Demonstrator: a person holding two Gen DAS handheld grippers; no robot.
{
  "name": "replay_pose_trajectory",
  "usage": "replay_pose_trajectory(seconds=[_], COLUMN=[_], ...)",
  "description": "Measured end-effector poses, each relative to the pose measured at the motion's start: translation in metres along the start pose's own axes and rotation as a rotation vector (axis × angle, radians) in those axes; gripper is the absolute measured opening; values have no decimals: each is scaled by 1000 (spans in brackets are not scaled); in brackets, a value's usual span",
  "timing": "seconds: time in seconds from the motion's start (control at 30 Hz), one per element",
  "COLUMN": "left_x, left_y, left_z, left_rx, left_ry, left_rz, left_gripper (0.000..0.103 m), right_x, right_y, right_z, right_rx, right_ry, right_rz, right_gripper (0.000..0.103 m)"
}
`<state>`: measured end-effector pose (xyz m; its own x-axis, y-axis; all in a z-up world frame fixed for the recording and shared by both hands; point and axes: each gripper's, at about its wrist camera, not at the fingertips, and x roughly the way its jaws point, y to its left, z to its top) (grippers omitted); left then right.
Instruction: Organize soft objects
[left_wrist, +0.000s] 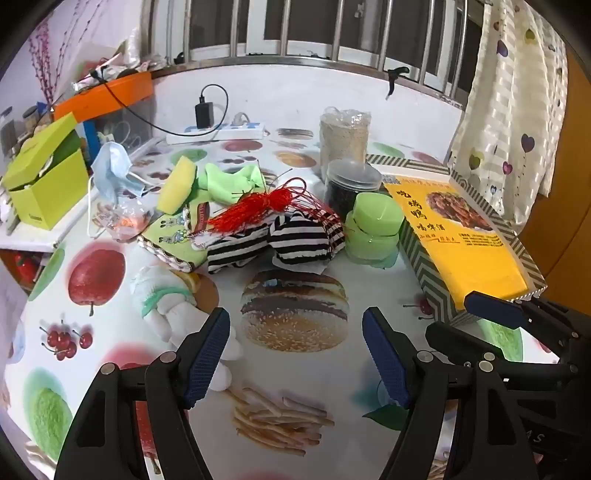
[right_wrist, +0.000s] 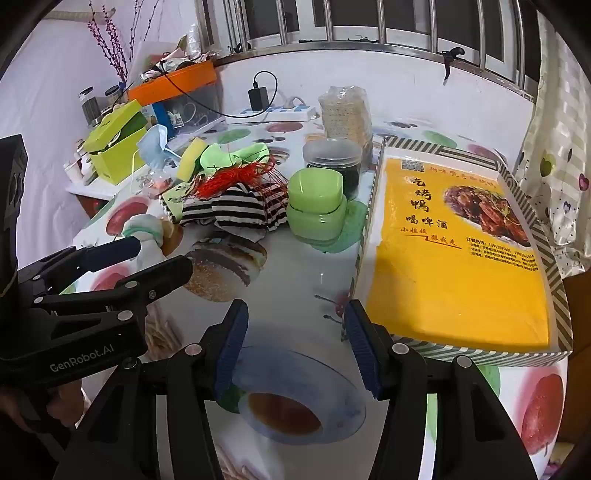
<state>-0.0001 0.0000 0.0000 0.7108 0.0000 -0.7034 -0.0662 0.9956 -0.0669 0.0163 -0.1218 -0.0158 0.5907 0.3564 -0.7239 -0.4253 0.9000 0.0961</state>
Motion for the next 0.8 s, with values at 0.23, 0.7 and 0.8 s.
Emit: replay_pose_trajectory(seconds=[0.23,0.7,0.8], left_x=[1,-1,-1], left_y=[1,0,0], left_z=[0,-5,-5], left_rx=[1,15,16], left_ry=[16,13,14], left_rz=[-6,3,2], left_gripper=[75,75,75], right_x=[-1,1,1], right_y=[0,1,3], right_z=[0,-1,-1], right_rx=[3,-2,-1], right_ry=[-7,-3,-4], right_rz=[1,2,1], right_gripper=[55,55,55])
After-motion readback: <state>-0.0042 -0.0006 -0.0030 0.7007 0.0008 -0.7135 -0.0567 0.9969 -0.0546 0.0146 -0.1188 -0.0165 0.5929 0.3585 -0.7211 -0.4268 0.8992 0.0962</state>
